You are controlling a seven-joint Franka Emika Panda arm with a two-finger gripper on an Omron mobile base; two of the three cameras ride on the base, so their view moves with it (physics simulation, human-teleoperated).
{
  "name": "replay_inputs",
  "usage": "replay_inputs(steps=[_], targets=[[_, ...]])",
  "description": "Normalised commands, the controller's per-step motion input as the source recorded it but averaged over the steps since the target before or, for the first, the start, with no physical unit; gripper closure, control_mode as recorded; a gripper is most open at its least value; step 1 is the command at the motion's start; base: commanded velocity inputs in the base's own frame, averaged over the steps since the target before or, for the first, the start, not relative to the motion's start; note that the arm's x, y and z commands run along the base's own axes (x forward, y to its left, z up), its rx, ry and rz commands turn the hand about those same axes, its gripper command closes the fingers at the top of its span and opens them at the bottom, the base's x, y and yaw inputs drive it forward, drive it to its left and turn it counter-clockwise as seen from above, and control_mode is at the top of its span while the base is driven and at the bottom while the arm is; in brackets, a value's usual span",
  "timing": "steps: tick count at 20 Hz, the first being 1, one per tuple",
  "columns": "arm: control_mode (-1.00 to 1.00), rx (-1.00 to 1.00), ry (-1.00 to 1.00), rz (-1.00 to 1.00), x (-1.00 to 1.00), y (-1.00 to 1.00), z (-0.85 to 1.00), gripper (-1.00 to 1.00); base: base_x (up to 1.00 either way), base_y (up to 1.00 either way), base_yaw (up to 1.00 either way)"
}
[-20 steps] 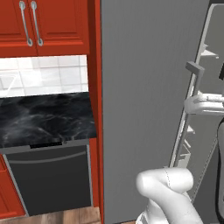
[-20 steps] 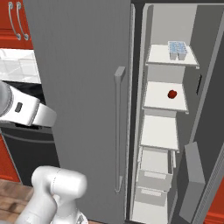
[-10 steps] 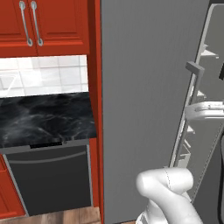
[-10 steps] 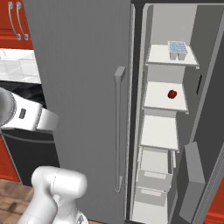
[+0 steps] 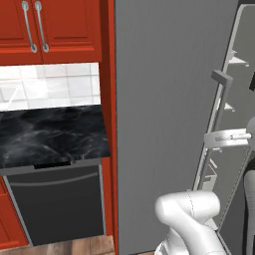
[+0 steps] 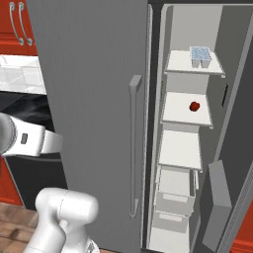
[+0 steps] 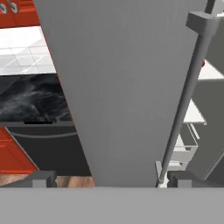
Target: Open the freezer door, pick up the ice cube tray from the freezer, and place it on the dining counter.
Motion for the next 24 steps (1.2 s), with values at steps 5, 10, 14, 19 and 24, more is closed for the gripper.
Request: replay_inputs(steps=[5, 10, 14, 19, 24], targets=[[-1.0, -0.01, 0.0, 0.0, 0.0, 0.2, 0.0, -1.0, 0.0, 0.0, 0.0], [-1.0, 0.0, 0.0, 0.0, 0.01, 0.02, 0.0, -1.0, 0.0, 0.0, 0.0], [1.0, 0.0, 0.0, 0.0, 0.0, -0.03, 0.0, -1.0, 0.0, -0.18, 0.0], [1.0, 0.0, 0.0, 0.0, 0.0, 0.0, 0.0, -1.0, 0.0, -0.65, 0.0], [1.0, 0.0, 0.0, 0.0, 0.0, 0.0, 0.0, -1.0, 0.0, -0.7, 0.0]])
